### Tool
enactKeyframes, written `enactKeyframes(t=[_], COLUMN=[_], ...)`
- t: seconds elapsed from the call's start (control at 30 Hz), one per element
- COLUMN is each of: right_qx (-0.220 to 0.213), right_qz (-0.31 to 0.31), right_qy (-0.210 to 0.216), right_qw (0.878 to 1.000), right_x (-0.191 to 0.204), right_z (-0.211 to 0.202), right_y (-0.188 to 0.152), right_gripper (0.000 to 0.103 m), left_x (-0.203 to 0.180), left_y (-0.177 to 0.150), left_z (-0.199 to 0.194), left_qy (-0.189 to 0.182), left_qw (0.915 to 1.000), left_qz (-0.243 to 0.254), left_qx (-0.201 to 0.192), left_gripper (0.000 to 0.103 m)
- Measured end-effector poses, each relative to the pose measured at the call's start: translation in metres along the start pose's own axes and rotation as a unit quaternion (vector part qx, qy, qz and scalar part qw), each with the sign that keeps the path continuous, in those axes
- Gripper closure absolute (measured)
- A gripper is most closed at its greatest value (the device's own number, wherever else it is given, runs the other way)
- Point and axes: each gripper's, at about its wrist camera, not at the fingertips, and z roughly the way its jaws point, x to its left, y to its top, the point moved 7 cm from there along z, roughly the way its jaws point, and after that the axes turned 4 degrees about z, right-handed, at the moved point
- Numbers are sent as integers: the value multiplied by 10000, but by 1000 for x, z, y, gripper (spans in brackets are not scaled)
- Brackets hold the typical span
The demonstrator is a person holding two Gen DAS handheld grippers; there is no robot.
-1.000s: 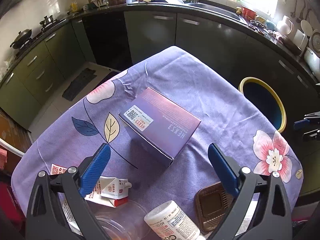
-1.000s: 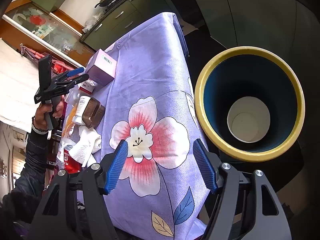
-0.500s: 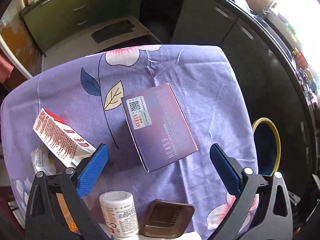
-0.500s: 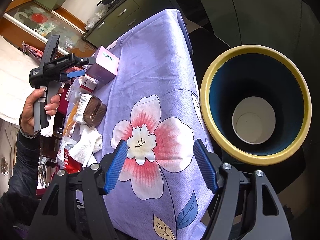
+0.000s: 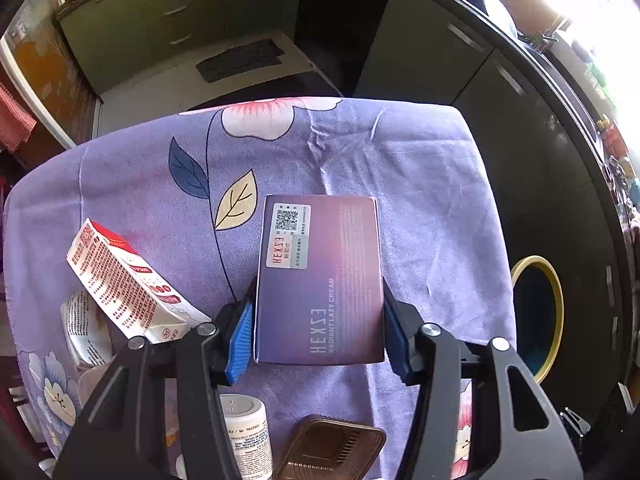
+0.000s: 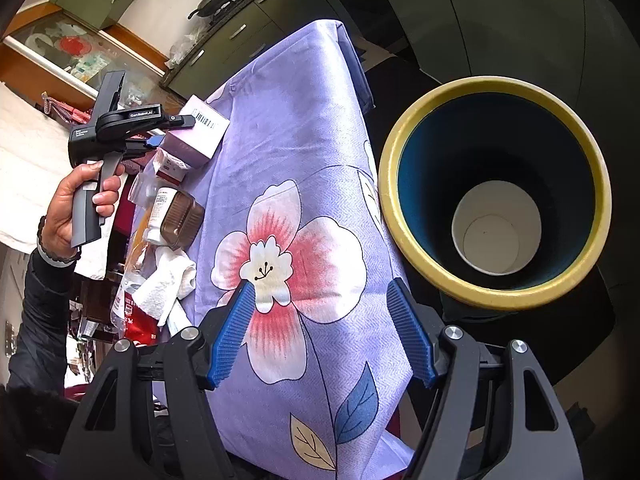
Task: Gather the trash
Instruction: 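Carry the purple box over the bin and open the left gripper, then grasp the brown plastic tray with the right gripper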
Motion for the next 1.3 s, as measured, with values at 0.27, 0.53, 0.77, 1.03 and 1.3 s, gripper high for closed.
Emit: enactKeyframes(t=[0.27,0.53,0.77,1.03,1.3], right_qx=[-107,-342,-579,-650,-609], right_qz=[-199,-259,18,376,333], right_qy=[-43,-168,-446,-443,-446], right_qw=[9997,9989,9973,9962,9966], right_x=[9,2,-30,-52,-45], right_z=[-12,-45,-69,-75,-72], right_y=[-22,-59,-88,-97,-97], right_gripper=[35,31,31,31,31], left_x=[-30,-119,-240,-344,-344], left_y=[-14,-41,-71,-77,-68], left_z=[-38,-76,-60,-1,5], left_qy=[-21,-484,-1096,-1376,-1484], left_qw=[9965,9802,9535,9337,9308], left_qz=[781,1848,2798,3305,3328], left_qx=[-306,-516,-236,-111,-280], left_gripper=[51,51,51,50,39])
